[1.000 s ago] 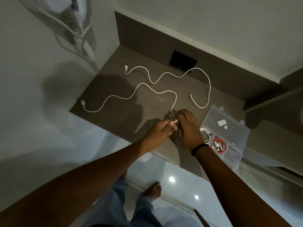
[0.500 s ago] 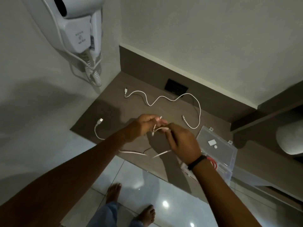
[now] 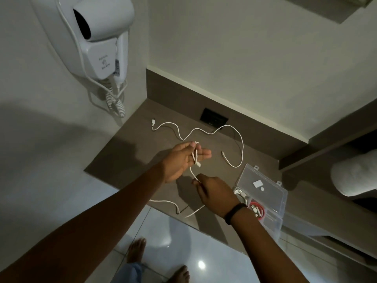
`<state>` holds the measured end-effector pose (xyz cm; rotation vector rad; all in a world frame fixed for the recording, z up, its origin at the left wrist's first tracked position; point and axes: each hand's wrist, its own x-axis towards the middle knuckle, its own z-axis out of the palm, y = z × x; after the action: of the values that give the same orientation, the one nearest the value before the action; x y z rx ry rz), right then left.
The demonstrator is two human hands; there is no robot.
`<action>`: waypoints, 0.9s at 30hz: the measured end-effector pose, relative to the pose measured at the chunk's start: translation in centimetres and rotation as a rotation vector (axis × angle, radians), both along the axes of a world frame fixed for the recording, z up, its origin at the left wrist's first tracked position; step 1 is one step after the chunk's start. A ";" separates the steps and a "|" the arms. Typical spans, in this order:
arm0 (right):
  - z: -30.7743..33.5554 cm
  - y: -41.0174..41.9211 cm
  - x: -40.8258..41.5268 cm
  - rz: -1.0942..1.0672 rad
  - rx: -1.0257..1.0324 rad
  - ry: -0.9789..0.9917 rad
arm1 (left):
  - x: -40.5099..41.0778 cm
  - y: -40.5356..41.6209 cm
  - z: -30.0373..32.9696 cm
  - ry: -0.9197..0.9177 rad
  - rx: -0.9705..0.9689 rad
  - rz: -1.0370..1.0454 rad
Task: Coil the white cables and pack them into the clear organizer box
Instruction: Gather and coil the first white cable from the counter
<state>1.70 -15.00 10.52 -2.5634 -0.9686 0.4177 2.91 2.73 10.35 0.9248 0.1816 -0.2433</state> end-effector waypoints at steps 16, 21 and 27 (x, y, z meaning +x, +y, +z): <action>-1.4 -2.4 0.3 -0.261 0.017 0.097 | -1.4 -3.1 2.4 -0.017 -0.250 -0.060; 2.2 -1.9 -0.8 -0.086 0.020 -0.019 | -0.3 -1.4 1.2 -0.102 0.364 -0.001; 8.5 -2.9 3.8 -0.056 0.020 -0.328 | -2.0 -3.6 2.4 -0.136 0.464 -0.161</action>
<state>5.50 -17.88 19.04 -2.6843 -0.9966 -0.0319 0.87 -0.88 12.78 1.4153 0.0356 -0.2923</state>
